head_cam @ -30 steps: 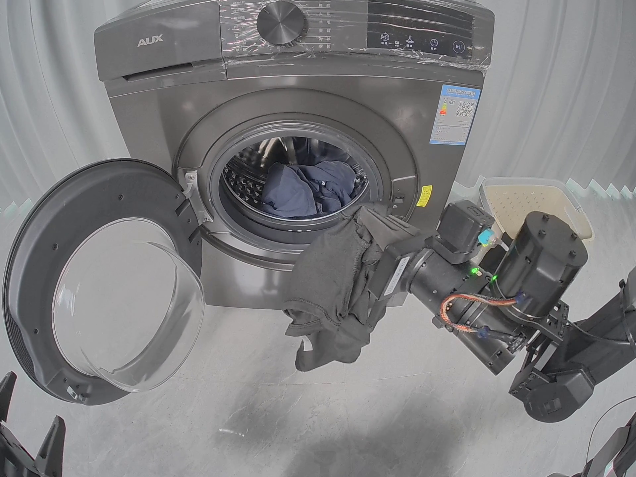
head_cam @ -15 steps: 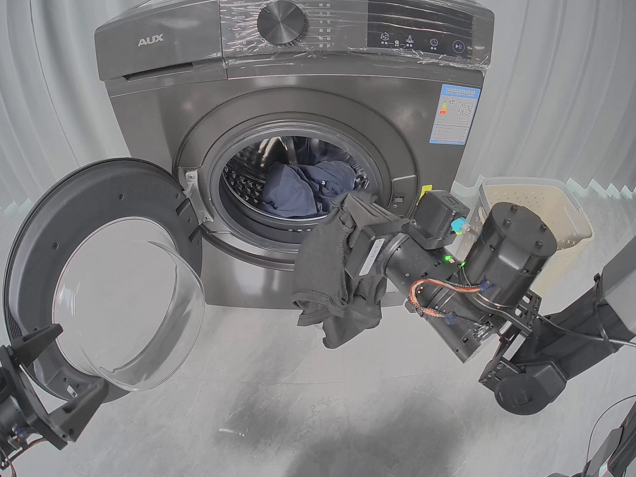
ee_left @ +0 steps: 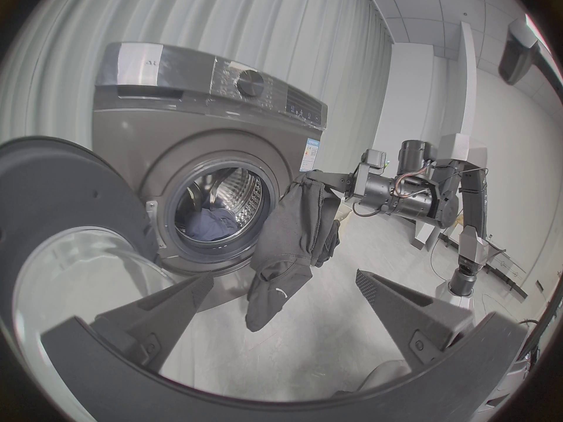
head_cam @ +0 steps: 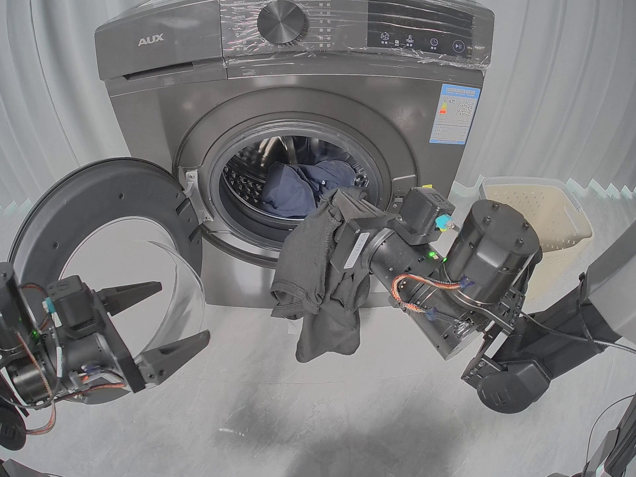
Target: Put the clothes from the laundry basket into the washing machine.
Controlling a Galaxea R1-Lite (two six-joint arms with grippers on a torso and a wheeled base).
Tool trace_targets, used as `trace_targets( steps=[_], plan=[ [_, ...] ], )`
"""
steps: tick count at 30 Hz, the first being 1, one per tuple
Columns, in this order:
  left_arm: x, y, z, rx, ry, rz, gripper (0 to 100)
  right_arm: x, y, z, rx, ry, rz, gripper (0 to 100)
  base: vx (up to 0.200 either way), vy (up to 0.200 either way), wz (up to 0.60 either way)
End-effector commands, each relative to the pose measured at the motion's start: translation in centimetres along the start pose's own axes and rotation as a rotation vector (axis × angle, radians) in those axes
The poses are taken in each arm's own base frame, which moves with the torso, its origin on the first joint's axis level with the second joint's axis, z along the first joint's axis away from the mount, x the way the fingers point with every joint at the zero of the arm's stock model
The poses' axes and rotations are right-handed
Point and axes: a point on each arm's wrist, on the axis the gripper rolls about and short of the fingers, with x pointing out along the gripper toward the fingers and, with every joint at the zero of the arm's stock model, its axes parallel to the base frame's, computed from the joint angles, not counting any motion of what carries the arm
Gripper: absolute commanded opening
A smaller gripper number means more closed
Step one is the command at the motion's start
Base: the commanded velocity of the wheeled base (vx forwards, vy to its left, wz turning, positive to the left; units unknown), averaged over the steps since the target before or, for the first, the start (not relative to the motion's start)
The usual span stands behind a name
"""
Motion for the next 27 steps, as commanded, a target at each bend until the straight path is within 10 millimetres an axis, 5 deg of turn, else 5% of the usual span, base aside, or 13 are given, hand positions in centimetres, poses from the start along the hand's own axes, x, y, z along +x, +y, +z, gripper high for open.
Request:
trace_targets(
  steps=[1,16,27],
  plan=[
    [4.7,0.4,-1.6,-0.031,0.091,-0.040,100,0.3,0.0,-0.1,0.002,-0.003,-0.004,0,0.000,0.000,0.00],
    [10.4,-1.2,-3.2,-0.032,0.148,-0.119,100,1.0,0.1,1.0,0.017,-0.052,-0.006,0,0.000,0.000,0.00],
    [15.5,-1.7,-4.6,-0.012,-0.014,-0.105,100,1.3,0.1,0.1,0.014,-0.043,-0.006,0,0.000,0.000,0.00]
  ],
)
